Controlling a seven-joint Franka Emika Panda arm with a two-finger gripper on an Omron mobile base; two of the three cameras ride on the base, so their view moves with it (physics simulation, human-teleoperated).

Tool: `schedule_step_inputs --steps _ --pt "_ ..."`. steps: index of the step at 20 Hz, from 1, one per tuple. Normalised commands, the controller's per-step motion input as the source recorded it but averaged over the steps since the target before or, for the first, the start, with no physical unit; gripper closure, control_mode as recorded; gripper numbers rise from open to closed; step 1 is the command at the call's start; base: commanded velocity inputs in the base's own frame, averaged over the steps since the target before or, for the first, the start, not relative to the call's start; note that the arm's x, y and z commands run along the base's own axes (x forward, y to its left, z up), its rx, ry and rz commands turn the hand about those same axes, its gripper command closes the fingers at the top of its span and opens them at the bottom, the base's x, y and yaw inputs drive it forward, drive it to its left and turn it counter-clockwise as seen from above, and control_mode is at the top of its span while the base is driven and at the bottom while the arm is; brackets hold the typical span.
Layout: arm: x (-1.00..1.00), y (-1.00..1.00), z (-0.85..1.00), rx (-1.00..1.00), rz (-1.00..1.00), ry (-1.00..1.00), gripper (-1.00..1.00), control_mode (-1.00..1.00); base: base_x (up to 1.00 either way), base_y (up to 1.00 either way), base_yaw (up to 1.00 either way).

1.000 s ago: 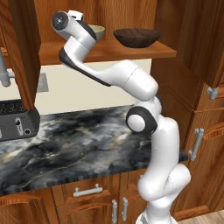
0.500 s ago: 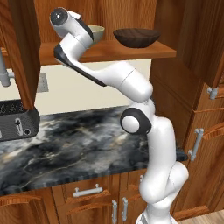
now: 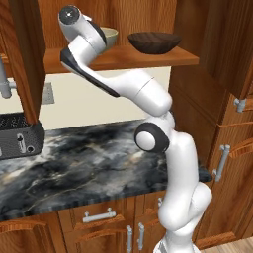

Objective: Move the bowls from the cabinet to the plates on the dining table.

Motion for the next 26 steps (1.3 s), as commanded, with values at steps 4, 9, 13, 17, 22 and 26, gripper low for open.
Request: schedule_step_inputs --steps 4,9,13,17,22,26 --pt "0.00 0.06 -0.40 0.05 0.05 0.00 1.00 -1.00 0.00 0.00 0.00" --pt "0.00 0.00 -0.17 0.00 0.04 0.00 1.00 -1.00 0.00 0.00 0.00" --pt "-0.03 0.00 0.00 0.00 0.01 -0.01 1.00 -1.00 0.00 0.00 0.00" --pt "-0.54 0.00 0.03 0.00 0.00 -0.06 1.00 -1.00 0.00 0.00 0.00" --pt "-0.86 0.01 0.15 0.00 0.00 -0.09 1.00 -1.00 0.00 0.00 0.00" --pt "-0.97 0.00 0.11 0.00 0.00 -0.10 1.00 -1.00 0.00 0.00 0.00"
